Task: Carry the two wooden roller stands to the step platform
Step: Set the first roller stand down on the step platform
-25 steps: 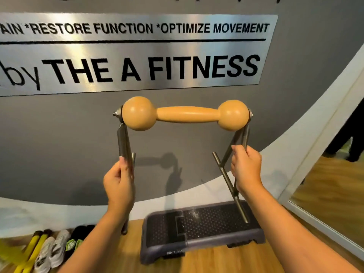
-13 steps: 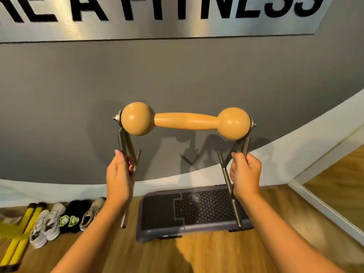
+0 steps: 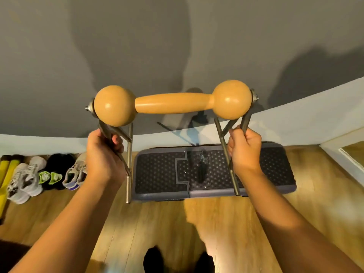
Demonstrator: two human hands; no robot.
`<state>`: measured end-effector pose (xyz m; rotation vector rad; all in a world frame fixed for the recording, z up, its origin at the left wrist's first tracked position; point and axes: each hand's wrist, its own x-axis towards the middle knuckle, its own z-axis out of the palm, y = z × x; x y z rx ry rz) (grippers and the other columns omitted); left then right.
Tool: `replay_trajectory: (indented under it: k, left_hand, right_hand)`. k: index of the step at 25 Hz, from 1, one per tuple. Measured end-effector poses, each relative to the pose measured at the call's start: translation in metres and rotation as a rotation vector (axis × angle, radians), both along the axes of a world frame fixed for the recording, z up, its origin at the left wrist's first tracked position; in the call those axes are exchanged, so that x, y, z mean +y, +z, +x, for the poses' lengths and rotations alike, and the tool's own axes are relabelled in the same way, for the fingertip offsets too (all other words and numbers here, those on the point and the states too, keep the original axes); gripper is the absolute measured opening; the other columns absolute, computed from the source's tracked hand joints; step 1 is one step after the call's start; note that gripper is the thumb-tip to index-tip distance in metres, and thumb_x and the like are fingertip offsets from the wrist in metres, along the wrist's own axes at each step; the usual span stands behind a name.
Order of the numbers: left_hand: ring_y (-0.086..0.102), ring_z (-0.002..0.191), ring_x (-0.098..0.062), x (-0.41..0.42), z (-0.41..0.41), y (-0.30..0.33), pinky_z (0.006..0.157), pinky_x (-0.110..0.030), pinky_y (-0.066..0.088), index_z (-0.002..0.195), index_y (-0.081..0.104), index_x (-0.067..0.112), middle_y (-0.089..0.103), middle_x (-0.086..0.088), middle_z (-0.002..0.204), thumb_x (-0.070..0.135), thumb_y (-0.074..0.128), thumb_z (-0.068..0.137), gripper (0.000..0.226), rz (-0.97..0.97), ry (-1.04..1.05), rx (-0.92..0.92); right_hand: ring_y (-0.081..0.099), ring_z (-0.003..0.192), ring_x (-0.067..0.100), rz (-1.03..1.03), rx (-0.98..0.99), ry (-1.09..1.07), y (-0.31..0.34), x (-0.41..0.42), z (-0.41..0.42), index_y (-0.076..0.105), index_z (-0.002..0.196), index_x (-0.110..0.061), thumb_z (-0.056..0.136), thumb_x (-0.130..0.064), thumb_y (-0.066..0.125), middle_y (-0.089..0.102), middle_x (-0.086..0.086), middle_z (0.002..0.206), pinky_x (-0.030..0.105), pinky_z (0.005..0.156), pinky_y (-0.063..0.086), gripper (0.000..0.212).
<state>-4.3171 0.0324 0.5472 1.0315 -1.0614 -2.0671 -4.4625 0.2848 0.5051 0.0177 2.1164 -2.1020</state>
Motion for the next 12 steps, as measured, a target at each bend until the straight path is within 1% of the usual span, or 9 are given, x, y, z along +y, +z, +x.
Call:
replay_trajectory:
  k: [3, 4, 6, 7, 8, 9, 10, 12]
  left_hand:
    - [0.032, 0.052, -0.011, -0.011, 0.001, -0.073, 0.055, -0.026, 0.023, 0.051, 0.047, 0.026, 0.037, 0.005, 0.057, 0.013, 0.031, 0.096, 0.049, 0.151, 0.101, 0.012]
    - [0.033, 0.050, -0.012, -0.015, 0.002, -0.096, 0.054, -0.026, 0.024, 0.050, 0.046, 0.025, 0.037, 0.005, 0.056, 0.012, 0.030, 0.095, 0.050, 0.190, 0.133, 0.016]
    - [0.033, 0.048, -0.012, -0.021, 0.008, -0.134, 0.052, -0.025, 0.024, 0.054, 0.041, 0.023, 0.035, 0.005, 0.055, 0.010, 0.031, 0.094, 0.043, 0.225, 0.161, 0.003]
    - [0.033, 0.047, -0.012, -0.024, 0.010, -0.150, 0.051, -0.025, 0.024, 0.057, 0.039, 0.023, 0.034, 0.005, 0.055, 0.010, 0.032, 0.091, 0.037, 0.238, 0.159, 0.001]
    - [0.033, 0.047, -0.012, -0.026, 0.013, -0.169, 0.051, -0.025, 0.023, 0.059, 0.038, 0.023, 0.033, 0.005, 0.055, 0.009, 0.034, 0.088, 0.032, 0.257, 0.155, -0.002]
    - [0.032, 0.046, -0.011, -0.027, 0.016, -0.188, 0.051, -0.025, 0.023, 0.060, 0.037, 0.023, 0.032, 0.004, 0.055, 0.009, 0.035, 0.086, 0.030, 0.281, 0.150, -0.005]
    - [0.032, 0.046, -0.011, -0.029, 0.020, -0.207, 0.051, -0.025, 0.023, 0.063, 0.035, 0.023, 0.031, 0.003, 0.057, 0.009, 0.033, 0.088, 0.029, 0.302, 0.153, -0.015]
    - [0.030, 0.047, -0.011, -0.032, 0.027, -0.241, 0.053, -0.025, 0.022, 0.069, 0.029, 0.024, 0.026, 0.002, 0.064, 0.009, 0.028, 0.094, 0.029, 0.330, 0.164, -0.039]
  right_hand:
    - [0.033, 0.060, 0.026, 0.048, 0.000, 0.052, -0.064, -0.010, 0.003, 0.043, 0.067, -0.001, 0.090, -0.018, 0.057, 0.036, 0.010, 0.061, 0.036, 0.055, 0.027, 0.031]
    - [0.035, 0.060, 0.026, 0.062, -0.004, 0.069, -0.085, -0.011, 0.007, 0.045, 0.067, -0.006, 0.091, -0.021, 0.058, 0.037, 0.010, 0.061, 0.034, 0.054, 0.029, 0.031]
    - [0.037, 0.058, 0.014, 0.101, -0.047, 0.094, -0.119, -0.014, 0.017, 0.048, 0.065, -0.021, 0.090, -0.028, 0.059, 0.039, -0.002, 0.059, 0.028, 0.054, 0.033, 0.029]
    - [0.037, 0.058, 0.010, 0.105, -0.078, 0.104, -0.134, -0.015, 0.020, 0.049, 0.066, -0.024, 0.091, -0.027, 0.058, 0.039, -0.007, 0.059, 0.026, 0.055, 0.033, 0.027]
    - [0.037, 0.058, 0.008, 0.100, -0.102, 0.115, -0.152, -0.015, 0.022, 0.050, 0.069, -0.024, 0.094, -0.022, 0.057, 0.040, -0.010, 0.059, 0.027, 0.057, 0.033, 0.025]
    - [0.038, 0.059, 0.010, 0.106, -0.107, 0.128, -0.170, -0.012, 0.024, 0.051, 0.072, -0.020, 0.096, -0.016, 0.055, 0.041, -0.009, 0.060, 0.029, 0.059, 0.032, 0.025]
    - [0.039, 0.061, 0.013, 0.133, -0.092, 0.152, -0.186, -0.009, 0.027, 0.051, 0.073, -0.015, 0.099, -0.012, 0.054, 0.043, -0.002, 0.060, 0.033, 0.061, 0.032, 0.026]
    - [0.041, 0.062, 0.031, 0.222, -0.054, 0.242, -0.215, -0.003, 0.033, 0.050, 0.075, 0.003, 0.100, -0.013, 0.052, 0.045, 0.021, 0.065, 0.040, 0.060, 0.035, 0.030]
